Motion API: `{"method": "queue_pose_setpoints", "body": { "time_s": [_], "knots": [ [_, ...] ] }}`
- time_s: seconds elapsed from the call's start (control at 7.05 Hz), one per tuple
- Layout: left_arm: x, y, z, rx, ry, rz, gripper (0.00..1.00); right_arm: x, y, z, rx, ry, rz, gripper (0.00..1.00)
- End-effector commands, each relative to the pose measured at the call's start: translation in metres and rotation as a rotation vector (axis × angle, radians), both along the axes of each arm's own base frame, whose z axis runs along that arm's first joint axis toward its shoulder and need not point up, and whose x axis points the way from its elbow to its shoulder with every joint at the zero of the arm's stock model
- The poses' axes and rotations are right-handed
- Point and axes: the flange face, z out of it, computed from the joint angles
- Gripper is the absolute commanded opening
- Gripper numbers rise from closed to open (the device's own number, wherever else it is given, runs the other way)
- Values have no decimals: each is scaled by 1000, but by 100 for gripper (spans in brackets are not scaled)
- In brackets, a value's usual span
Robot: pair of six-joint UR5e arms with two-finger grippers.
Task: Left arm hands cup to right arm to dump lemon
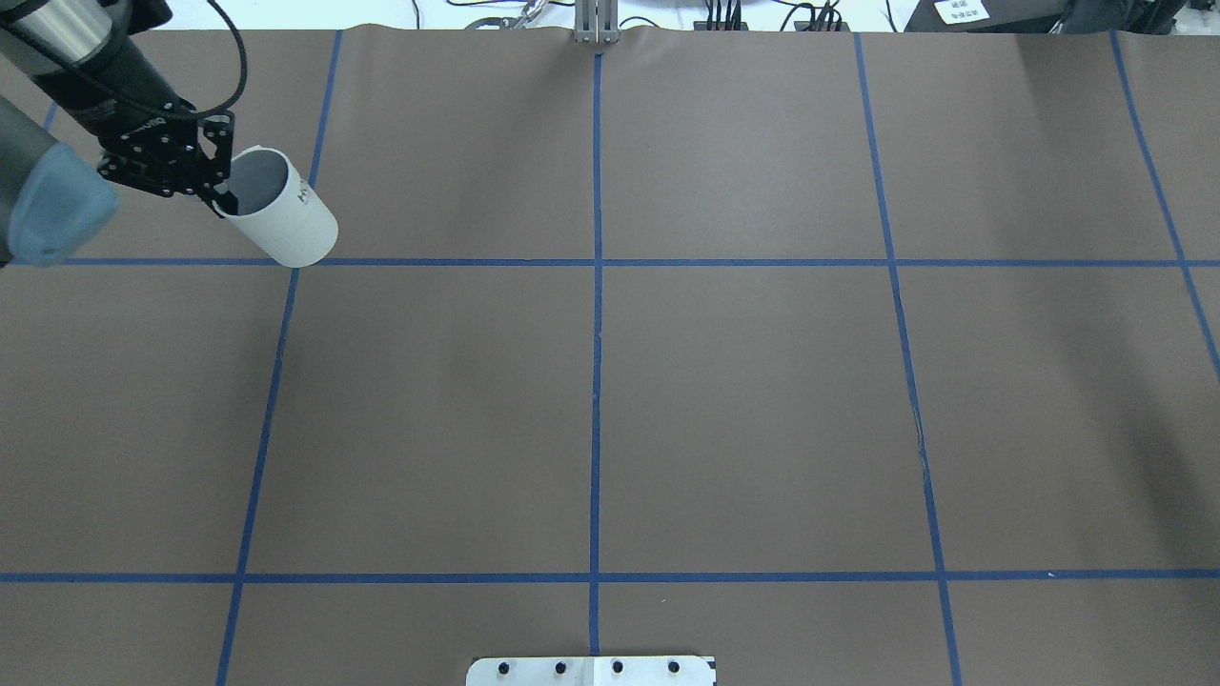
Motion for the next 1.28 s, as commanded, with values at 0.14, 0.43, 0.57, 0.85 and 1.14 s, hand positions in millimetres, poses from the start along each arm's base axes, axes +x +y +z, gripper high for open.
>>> {"method": "queue_pose_setpoints", "body": {
  "time_s": [0.14,0.43,0.57,0.85,1.14],
  "knots": [
    [56,16,-77,-107,4,-61,0,-63,-43,-63,153,95,29,100],
    [78,24,-86,-59,-20,-49,0,-138,-42,-94,196,71,165,100],
    [77,23,-96,-44,-16,-54,0,-181,-32,-105,198,42,208,100],
    [94,31,-110,-32,-10,-33,0,-242,-20,-140,210,-5,261,99],
    [115,32,-141,-82,-16,-75,0,-299,5,-165,311,10,294,99]
  ]
}}
